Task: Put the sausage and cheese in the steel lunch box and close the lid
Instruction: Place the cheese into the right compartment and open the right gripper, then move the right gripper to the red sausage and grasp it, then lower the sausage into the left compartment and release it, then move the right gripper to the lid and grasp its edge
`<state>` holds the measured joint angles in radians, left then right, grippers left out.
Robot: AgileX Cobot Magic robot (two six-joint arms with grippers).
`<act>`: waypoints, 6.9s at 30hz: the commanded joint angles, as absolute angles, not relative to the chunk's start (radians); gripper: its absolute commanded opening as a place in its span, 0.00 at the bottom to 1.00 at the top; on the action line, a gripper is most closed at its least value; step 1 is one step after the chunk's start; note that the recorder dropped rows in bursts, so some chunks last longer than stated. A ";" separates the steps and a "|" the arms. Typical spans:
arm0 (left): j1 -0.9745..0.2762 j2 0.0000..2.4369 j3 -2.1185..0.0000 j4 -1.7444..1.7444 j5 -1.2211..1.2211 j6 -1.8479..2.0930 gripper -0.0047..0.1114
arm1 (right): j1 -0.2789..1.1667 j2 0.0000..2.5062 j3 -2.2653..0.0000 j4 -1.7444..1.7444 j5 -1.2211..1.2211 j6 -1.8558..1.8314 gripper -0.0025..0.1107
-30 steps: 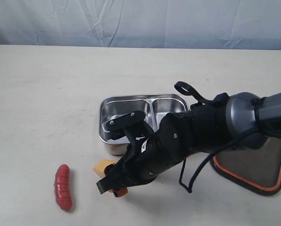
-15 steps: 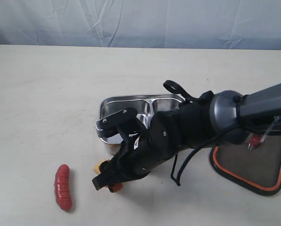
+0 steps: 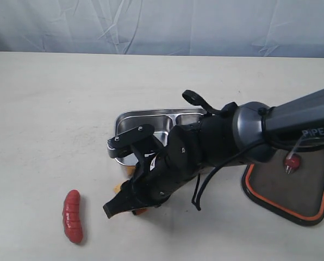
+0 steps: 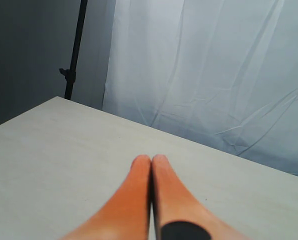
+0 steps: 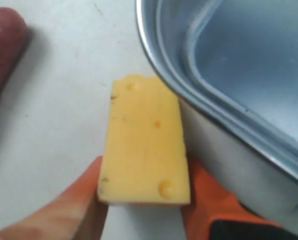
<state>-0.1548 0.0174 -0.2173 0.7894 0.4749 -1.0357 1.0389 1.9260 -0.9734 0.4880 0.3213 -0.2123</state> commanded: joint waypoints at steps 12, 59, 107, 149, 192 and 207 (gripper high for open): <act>-0.162 0.012 -0.212 0.804 0.471 -1.036 0.04 | 1.084 1.680 -0.972 0.471 0.490 -0.250 0.01; -0.162 0.012 -0.212 0.804 0.471 -1.036 0.04 | 1.014 1.613 -0.973 0.263 0.438 0.164 0.56; -0.162 0.012 -0.212 0.804 0.471 -1.036 0.04 | 1.246 2.075 -1.683 -0.006 0.895 0.247 0.02; -0.162 0.012 -0.166 0.184 0.336 -0.210 0.04 | 0.873 2.110 -1.501 -0.117 0.790 0.156 0.57; -0.162 0.012 0.000 0.013 0.291 0.042 0.04 | 0.787 1.286 -0.495 -0.467 0.834 0.235 0.32; -0.162 0.012 0.000 0.020 0.290 0.042 0.04 | 0.629 1.492 -0.496 -0.441 0.607 0.170 0.32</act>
<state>-0.1548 0.0174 -0.0052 0.0227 0.3053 0.0379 0.6353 1.4793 -0.4919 -0.4786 0.6526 0.2374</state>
